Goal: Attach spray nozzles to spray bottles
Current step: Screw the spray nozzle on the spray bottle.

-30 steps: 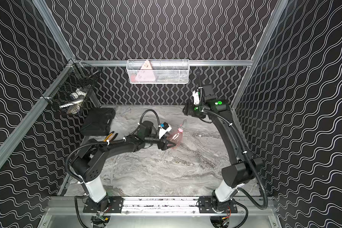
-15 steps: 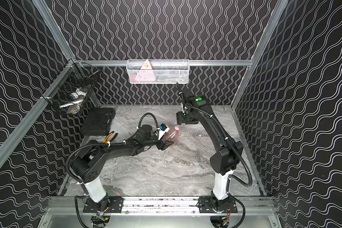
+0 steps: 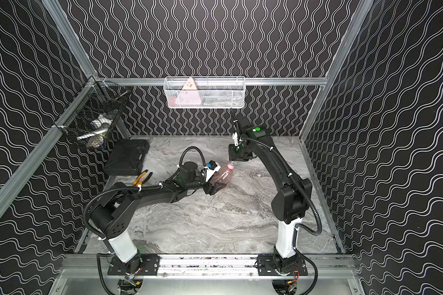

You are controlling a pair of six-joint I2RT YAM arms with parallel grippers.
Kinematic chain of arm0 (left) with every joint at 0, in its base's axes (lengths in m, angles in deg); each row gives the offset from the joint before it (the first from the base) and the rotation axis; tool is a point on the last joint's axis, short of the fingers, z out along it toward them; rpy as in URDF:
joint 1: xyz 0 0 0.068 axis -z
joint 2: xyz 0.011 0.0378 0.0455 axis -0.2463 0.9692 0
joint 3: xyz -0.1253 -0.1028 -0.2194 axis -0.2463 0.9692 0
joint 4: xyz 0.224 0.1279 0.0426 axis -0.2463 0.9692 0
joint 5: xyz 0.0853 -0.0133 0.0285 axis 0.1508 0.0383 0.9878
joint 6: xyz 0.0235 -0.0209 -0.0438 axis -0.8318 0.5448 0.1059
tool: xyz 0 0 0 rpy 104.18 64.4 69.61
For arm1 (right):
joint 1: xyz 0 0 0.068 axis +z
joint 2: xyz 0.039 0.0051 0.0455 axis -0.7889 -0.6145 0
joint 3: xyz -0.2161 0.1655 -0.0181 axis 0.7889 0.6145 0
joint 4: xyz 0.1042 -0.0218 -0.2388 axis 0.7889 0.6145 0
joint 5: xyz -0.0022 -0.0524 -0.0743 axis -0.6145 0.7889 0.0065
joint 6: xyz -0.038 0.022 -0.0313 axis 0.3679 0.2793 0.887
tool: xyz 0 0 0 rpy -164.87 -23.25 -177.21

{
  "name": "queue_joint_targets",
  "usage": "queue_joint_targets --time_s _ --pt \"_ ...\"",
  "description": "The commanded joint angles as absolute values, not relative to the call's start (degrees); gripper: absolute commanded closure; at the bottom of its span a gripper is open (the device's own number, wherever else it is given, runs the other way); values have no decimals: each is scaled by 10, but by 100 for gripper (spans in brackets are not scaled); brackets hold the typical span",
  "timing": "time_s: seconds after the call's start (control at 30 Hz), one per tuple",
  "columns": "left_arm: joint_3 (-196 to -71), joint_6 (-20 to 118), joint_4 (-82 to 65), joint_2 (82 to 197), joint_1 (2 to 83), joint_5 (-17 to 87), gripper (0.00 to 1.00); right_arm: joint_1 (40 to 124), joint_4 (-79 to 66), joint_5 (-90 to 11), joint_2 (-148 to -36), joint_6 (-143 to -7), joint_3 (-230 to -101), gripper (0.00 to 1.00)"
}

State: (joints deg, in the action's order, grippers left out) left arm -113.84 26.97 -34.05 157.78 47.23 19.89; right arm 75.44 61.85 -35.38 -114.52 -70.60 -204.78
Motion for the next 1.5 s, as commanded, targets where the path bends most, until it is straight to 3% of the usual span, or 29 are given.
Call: queue_joint_targets --time_s 0.0,0.1,0.27,0.4,0.6,0.7,0.87,1.03,1.07,1.17,1.27,1.37,1.47 --pt "-1140 249 -363 1569 474 196 99 752 607 -385 -1148 -717 -2046 74" --pt "-1140 244 -360 1569 477 202 99 752 601 -394 -1147 -732 -2037 88" --pt "-1139 239 -366 1569 484 239 99 752 571 -379 -1126 -813 -2003 100" --pt "-1134 239 -378 1567 489 270 100 755 553 -324 -1104 -916 -1970 100" --pt "-1125 247 -408 1567 491 301 100 810 667 -102 -1120 -1181 -2000 100" --pt "-1125 247 -416 1568 496 310 100 817 713 -119 -1132 -1300 -1998 100" --pt "-1120 246 -430 1568 502 314 100 827 685 -233 -1143 -1410 -1965 100" --pt "-1107 248 -440 1561 503 300 100 839 721 -209 -1163 -1435 -2017 100" --pt "-1103 245 -443 1560 502 292 100 839 722 -205 -1164 -1423 -2023 95" --pt "-1102 231 -430 1556 501 262 100 837 719 -184 -1157 -1359 -2034 61" --pt "-1104 218 -407 1549 492 214 100 838 716 -130 -1131 -1236 -2034 39" --pt "-1107 219 -393 1543 478 168 100 832 709 -58 -1080 -1103 -2005 32" --pt "-1116 223 -384 1546 469 126 100 810 610 -100 -998 -913 -1941 30"
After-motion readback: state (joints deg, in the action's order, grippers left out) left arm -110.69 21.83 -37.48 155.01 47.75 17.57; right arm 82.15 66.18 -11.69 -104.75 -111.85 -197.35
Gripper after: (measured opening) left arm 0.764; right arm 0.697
